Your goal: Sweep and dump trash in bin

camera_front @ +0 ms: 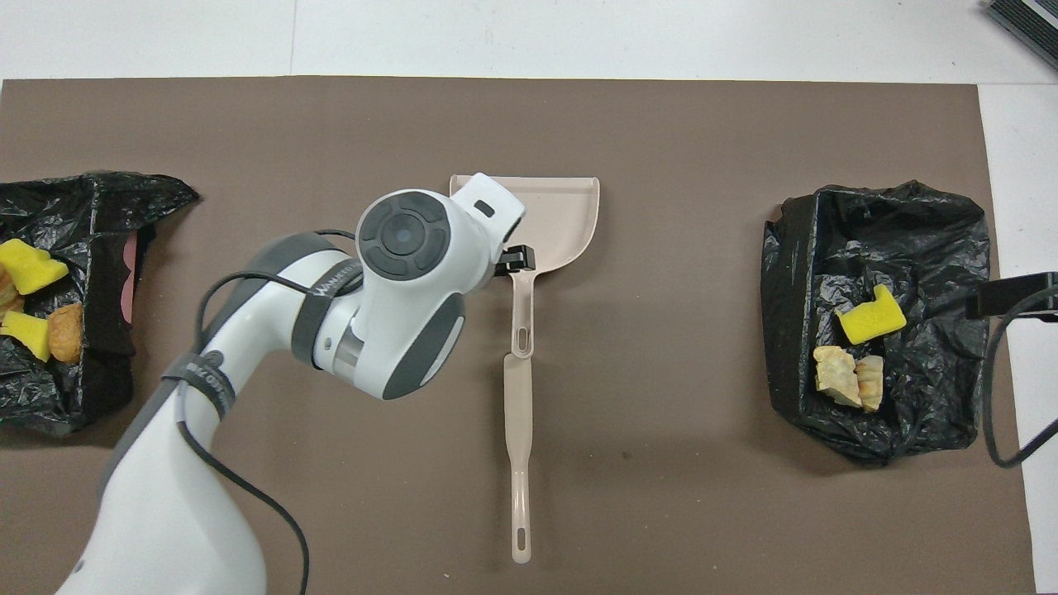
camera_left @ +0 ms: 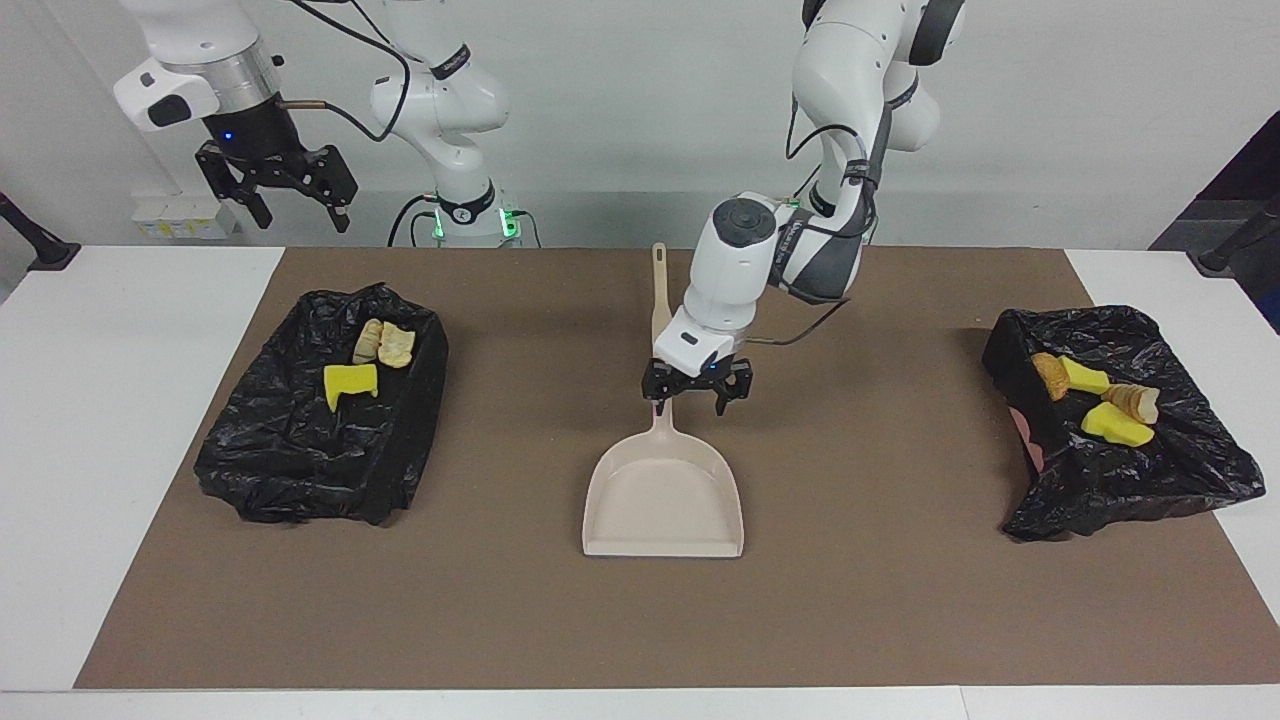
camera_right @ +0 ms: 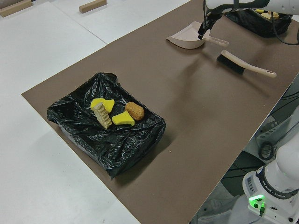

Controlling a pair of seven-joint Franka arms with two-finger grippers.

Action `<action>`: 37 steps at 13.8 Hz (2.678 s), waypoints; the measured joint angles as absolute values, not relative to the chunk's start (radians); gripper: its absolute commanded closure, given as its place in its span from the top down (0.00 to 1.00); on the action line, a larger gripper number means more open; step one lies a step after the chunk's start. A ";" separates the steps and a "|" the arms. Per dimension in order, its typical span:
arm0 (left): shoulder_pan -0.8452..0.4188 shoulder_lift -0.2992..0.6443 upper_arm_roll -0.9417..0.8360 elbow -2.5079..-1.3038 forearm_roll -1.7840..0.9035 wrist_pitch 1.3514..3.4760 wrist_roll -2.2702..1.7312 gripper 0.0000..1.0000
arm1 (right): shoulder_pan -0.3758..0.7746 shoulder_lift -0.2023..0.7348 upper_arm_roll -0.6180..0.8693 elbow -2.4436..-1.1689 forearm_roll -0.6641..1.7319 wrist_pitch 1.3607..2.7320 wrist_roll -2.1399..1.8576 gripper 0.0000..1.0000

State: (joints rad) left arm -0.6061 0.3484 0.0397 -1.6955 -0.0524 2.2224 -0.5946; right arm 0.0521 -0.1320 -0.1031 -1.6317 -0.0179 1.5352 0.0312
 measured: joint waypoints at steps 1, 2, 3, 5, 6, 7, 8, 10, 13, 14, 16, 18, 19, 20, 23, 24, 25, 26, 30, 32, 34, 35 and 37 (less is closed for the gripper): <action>-0.592 0.324 0.051 -1.695 -0.052 2.204 -0.590 1.00 | 0.052 -0.132 -0.103 -1.632 -0.018 1.541 0.031 1.00; -0.572 0.306 0.055 -1.695 -0.052 2.189 -0.582 1.00 | 0.053 -0.132 -0.103 -1.632 -0.018 1.543 0.031 1.00; -0.545 0.289 0.057 -1.694 -0.052 2.170 -0.555 1.00 | 0.053 -0.132 -0.103 -1.632 -0.018 1.543 0.031 1.00; -0.469 0.261 0.059 -1.686 -0.053 2.104 -0.455 1.00 | 0.053 -0.132 -0.103 -1.632 -0.018 1.544 0.031 1.00; -0.421 0.249 0.058 -1.679 -0.060 2.069 -0.396 1.00 | 0.053 -0.132 -0.103 -1.632 -0.018 1.545 0.031 1.00; -0.372 0.237 0.058 -1.674 -0.075 2.041 -0.335 1.00 | 0.053 -0.132 -0.103 -1.632 -0.018 1.545 0.031 1.00; -0.329 0.223 0.059 -1.671 -0.087 2.016 -0.274 1.00 | 0.053 -0.132 -0.103 -1.632 -0.018 1.545 0.031 1.00; -0.260 0.192 0.061 -1.668 -0.096 1.950 -0.158 1.00 | 0.053 -0.132 -0.103 -1.632 -0.018 1.545 0.031 1.00; -0.146 0.136 0.063 -1.667 -0.098 1.864 0.019 1.00 | 0.053 -0.132 -0.103 -1.632 -0.018 1.545 0.018 1.00; -0.111 0.121 0.064 -1.667 -0.098 1.845 0.061 1.00 | 0.053 -0.132 -0.103 -1.632 -0.018 1.545 0.009 1.00; -0.069 0.096 0.065 -1.666 -0.098 1.805 0.106 1.00 | 0.053 -0.132 -0.103 -1.632 -0.018 1.545 0.003 1.00; -0.070 0.074 0.060 -1.654 -0.093 1.747 0.113 1.00 | 0.053 -0.132 -0.103 -1.632 -0.018 1.544 -0.001 1.00; -0.072 0.059 0.054 -1.644 -0.084 1.718 0.113 1.00 | 0.053 -0.132 -0.103 -1.632 -0.018 1.544 -0.002 1.00; -0.073 0.042 0.050 -1.634 -0.075 1.686 0.113 1.00 | 0.053 -0.132 -0.103 -1.632 -0.018 1.544 -0.002 1.00; -0.071 -0.004 0.053 -1.626 -0.064 1.625 0.121 1.00 | 0.053 -0.132 -0.103 -1.632 -0.018 1.544 -0.002 1.00; -0.071 -0.014 0.054 -1.627 -0.064 1.615 0.127 1.00 | 0.053 -0.132 -0.103 -1.632 -0.018 1.544 -0.002 1.00; -0.070 -0.018 0.054 -1.627 -0.064 1.608 0.135 1.00 | 0.053 -0.132 -0.103 -1.632 -0.018 1.544 -0.002 1.00; -0.070 -0.018 0.055 -1.627 -0.064 1.599 0.141 1.00 | 0.053 -0.132 -0.103 -1.632 -0.018 1.544 -0.002 1.00; -0.070 -0.017 0.056 -1.595 -0.044 1.517 0.147 1.00 | 0.053 -0.132 -0.103 -1.632 -0.018 1.544 -0.002 1.00; -0.071 -0.016 0.054 -1.577 -0.019 1.499 0.150 1.00 | 0.053 -0.132 -0.103 -1.632 -0.018 1.544 -0.002 1.00; -0.071 -0.014 0.052 -1.575 -0.014 1.497 0.151 1.00 | 0.053 -0.132 -0.103 -1.632 -0.018 1.544 -0.002 1.00; -0.071 -0.014 0.052 -1.575 -0.014 1.497 0.151 1.00 | 0.053 -0.132 -0.103 -1.632 -0.018 1.544 -0.002 1.00; -0.071 -0.012 0.052 -1.575 -0.014 1.496 0.152 1.00 | 0.053 -0.132 -0.103 -1.632 -0.018 1.544 -0.002 1.00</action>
